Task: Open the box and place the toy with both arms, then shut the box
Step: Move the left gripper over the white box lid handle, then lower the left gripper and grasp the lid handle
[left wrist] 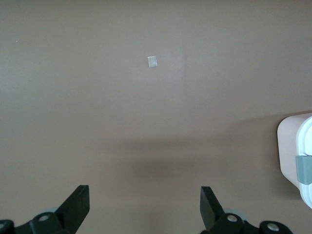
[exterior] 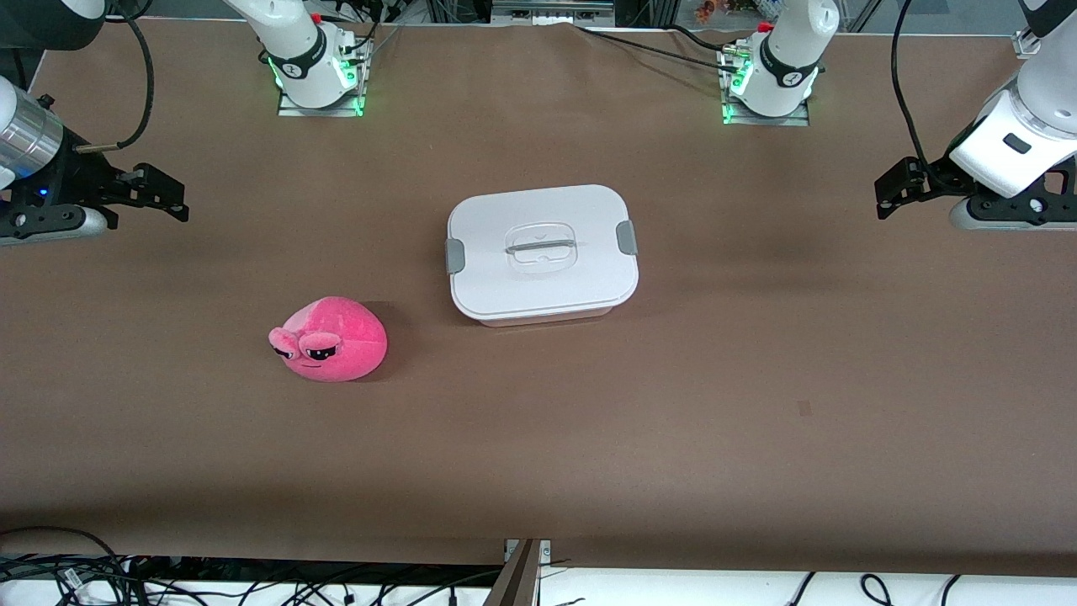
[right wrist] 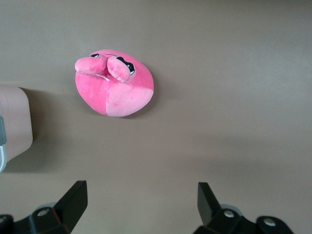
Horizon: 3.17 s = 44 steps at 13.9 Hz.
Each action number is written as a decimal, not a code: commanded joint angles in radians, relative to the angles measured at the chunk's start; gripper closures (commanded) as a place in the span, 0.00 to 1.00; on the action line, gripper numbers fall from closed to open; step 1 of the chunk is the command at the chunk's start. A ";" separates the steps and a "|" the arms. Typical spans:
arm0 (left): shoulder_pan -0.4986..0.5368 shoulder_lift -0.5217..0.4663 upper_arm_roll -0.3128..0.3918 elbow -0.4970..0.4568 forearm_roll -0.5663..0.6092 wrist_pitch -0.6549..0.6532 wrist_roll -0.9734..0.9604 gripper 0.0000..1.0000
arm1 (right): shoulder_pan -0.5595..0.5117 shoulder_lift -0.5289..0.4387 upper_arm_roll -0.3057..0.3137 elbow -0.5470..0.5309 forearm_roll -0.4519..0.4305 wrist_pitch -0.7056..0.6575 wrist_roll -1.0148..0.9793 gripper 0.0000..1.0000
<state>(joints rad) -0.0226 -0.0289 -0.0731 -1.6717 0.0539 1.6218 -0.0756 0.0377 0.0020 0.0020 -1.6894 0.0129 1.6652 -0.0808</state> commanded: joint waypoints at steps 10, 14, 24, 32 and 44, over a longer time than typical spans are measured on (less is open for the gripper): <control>-0.011 0.049 -0.008 0.035 -0.132 -0.101 0.004 0.00 | -0.009 0.018 0.004 0.062 -0.017 -0.044 -0.007 0.00; -0.054 0.069 -0.069 0.035 -0.175 -0.149 0.080 0.00 | -0.009 0.019 0.004 0.062 -0.018 -0.044 -0.007 0.00; -0.387 0.418 -0.126 0.205 -0.146 0.092 0.431 0.00 | -0.009 0.021 0.004 0.063 -0.018 -0.044 -0.007 0.00; -0.517 0.549 -0.143 0.176 -0.140 0.403 0.741 0.00 | -0.010 0.023 0.003 0.065 -0.018 -0.042 -0.007 0.00; -0.536 0.577 -0.145 0.168 -0.140 0.394 0.746 1.00 | -0.009 0.023 0.004 0.065 -0.018 -0.042 -0.007 0.00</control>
<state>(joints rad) -0.5571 0.5502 -0.2185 -1.5152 -0.1007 2.0485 0.6540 0.0373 0.0098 -0.0014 -1.6547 0.0064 1.6426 -0.0808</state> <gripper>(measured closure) 0.894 0.000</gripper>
